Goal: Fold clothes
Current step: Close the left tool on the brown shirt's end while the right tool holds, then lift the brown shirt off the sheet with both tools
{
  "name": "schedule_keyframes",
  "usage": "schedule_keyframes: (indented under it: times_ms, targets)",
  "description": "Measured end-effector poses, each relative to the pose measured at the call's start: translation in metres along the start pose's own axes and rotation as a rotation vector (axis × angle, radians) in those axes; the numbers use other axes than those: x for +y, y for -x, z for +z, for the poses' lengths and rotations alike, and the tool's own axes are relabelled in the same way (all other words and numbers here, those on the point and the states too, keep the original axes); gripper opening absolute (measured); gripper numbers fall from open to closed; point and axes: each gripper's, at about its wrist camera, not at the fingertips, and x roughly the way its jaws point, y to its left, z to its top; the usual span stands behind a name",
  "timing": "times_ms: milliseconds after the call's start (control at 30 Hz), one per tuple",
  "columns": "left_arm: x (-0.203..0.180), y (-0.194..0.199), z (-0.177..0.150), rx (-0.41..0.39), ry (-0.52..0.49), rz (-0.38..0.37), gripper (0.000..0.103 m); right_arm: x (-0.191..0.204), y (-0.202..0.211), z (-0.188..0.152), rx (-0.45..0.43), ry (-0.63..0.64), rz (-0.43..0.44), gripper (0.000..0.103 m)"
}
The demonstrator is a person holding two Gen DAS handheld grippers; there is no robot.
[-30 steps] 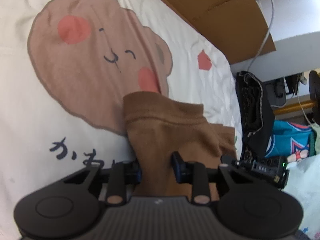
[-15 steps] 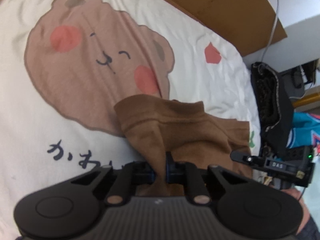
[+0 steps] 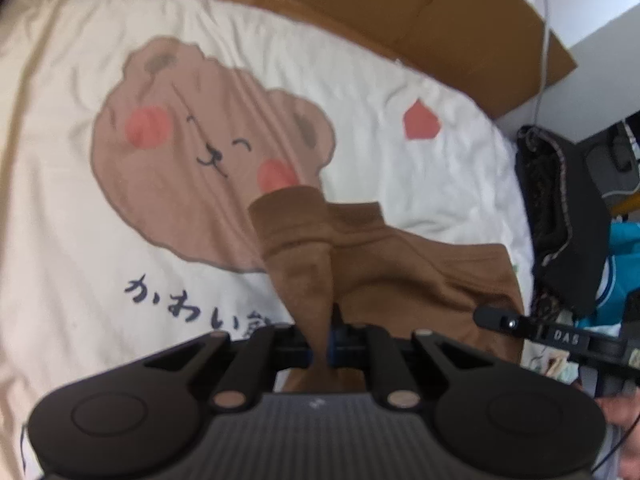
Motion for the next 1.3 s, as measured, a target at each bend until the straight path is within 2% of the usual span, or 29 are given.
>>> schedule_keyframes:
  times_ms: [200, 333, 433, 633, 800, 1033, 1300]
  targets:
    - [-0.028, 0.060, -0.013, -0.026, 0.000, 0.015, 0.006, 0.036, 0.059, -0.003, -0.005, 0.067, -0.008, 0.013]
    - [-0.043, 0.107, -0.023, -0.054, -0.010, 0.021, 0.006, 0.055, 0.108, -0.012, -0.017, 0.059, 0.040, 0.013]
    - [-0.050, 0.143, -0.032, -0.075, -0.011, 0.028, 0.006, 0.070, 0.140, -0.024, -0.018, 0.109, 0.047, 0.013]
    - [-0.073, 0.204, -0.047, -0.154, -0.061, -0.018, 0.006, 0.102, 0.204, -0.040, -0.061, 0.167, 0.061, 0.013]
    - [-0.081, 0.242, -0.054, -0.221, -0.020, -0.035, 0.006, 0.129, 0.239, -0.049, -0.089, 0.199, 0.051, 0.013]
    - [-0.095, 0.288, -0.044, -0.310, -0.081, -0.068, 0.006, 0.167, 0.288, -0.045, -0.169, 0.233, 0.045, 0.013]
    - [-0.087, 0.336, -0.042, -0.436, -0.128, -0.117, 0.006, 0.185, 0.333, -0.051, -0.332, 0.182, 0.070, 0.013]
